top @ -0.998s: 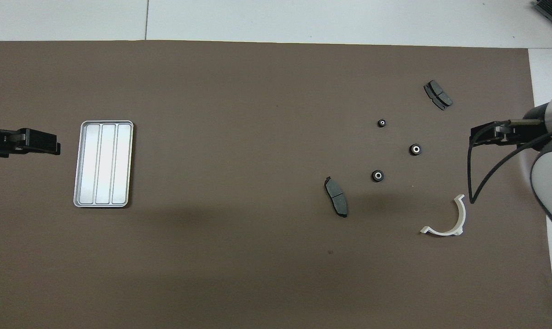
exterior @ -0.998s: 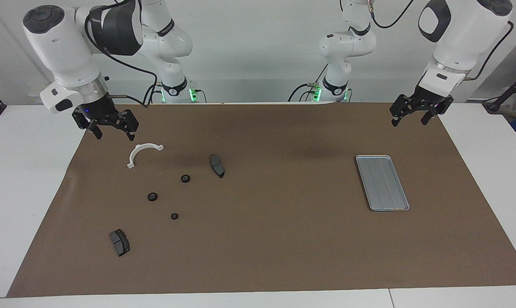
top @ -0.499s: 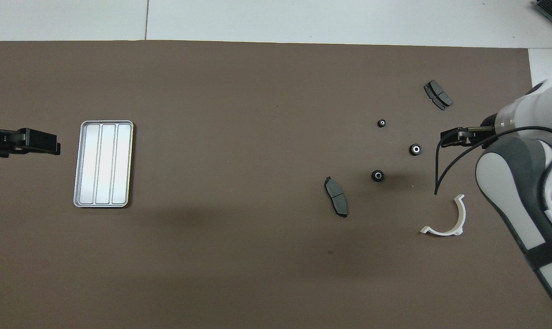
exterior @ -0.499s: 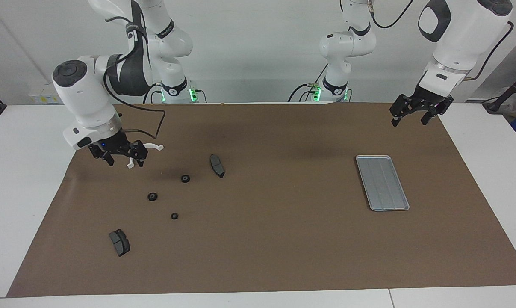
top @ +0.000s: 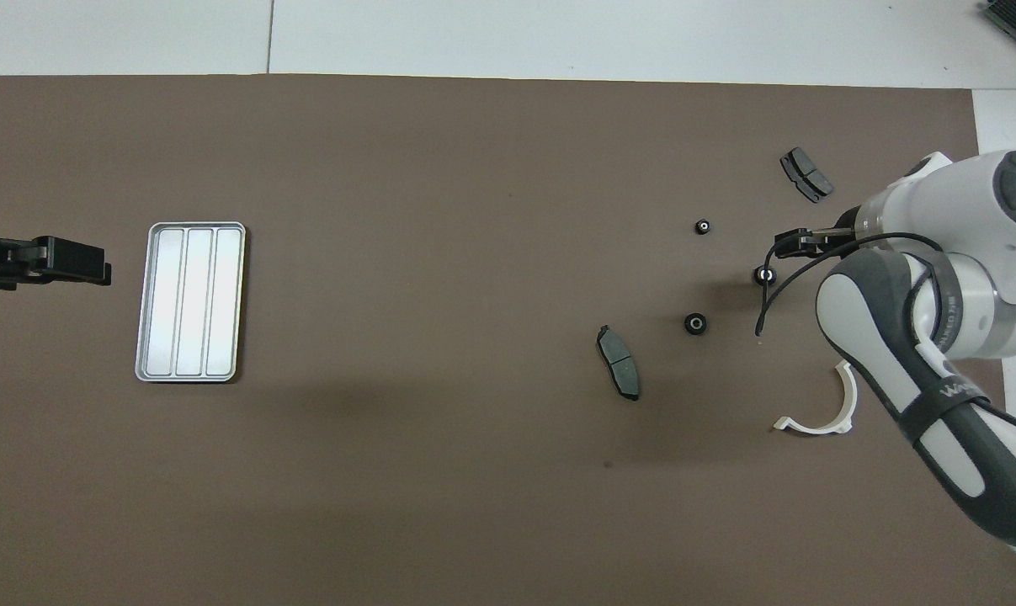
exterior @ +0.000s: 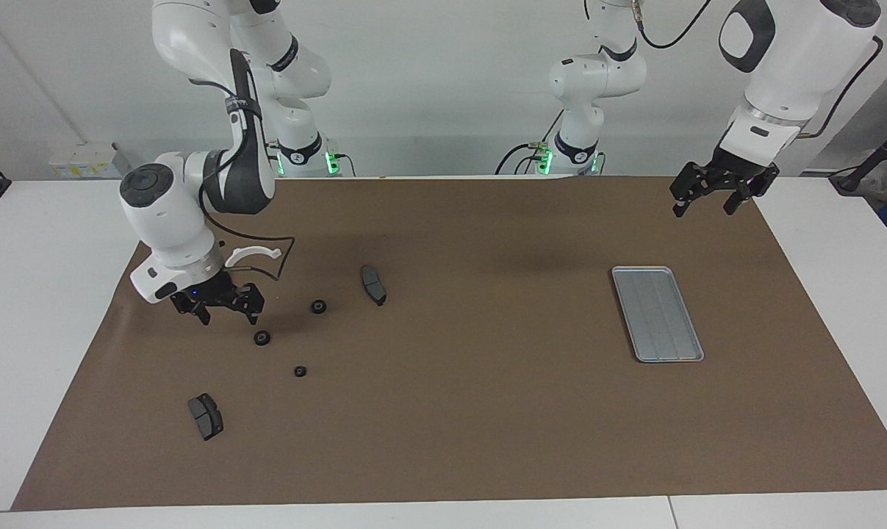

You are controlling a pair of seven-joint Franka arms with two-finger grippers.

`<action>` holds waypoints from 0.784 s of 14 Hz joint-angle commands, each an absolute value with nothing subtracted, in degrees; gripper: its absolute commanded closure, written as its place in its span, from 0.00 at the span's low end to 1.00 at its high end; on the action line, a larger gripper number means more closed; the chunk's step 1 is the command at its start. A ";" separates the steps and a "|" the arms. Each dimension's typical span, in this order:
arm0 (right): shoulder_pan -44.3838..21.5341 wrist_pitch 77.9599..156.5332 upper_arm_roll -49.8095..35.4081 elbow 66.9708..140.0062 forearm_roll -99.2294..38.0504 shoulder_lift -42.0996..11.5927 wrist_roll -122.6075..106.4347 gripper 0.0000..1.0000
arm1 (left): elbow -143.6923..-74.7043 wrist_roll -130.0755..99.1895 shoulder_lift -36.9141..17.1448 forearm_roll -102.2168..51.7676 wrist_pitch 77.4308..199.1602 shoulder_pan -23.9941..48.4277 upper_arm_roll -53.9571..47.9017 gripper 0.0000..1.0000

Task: Pick bearing gear from pile to tray
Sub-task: 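Grasp a black bearing with the right gripper and lift it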

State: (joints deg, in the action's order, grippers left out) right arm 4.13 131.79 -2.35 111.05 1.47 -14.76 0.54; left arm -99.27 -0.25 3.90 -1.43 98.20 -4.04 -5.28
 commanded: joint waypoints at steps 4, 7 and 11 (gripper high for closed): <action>4.48 139.82 -2.64 115.92 0.53 -16.87 -4.74 0.20 | -99.23 -0.09 4.57 -1.76 97.91 -4.39 -5.36 0.00; 3.34 140.80 -2.72 116.02 0.53 -17.75 -4.66 0.23 | -99.23 -0.09 4.57 -1.76 97.91 -4.39 -5.36 0.00; 2.99 142.82 -2.81 116.01 0.53 -19.69 -4.57 0.30 | -99.23 -0.17 4.57 -1.76 97.91 -4.39 -5.45 0.00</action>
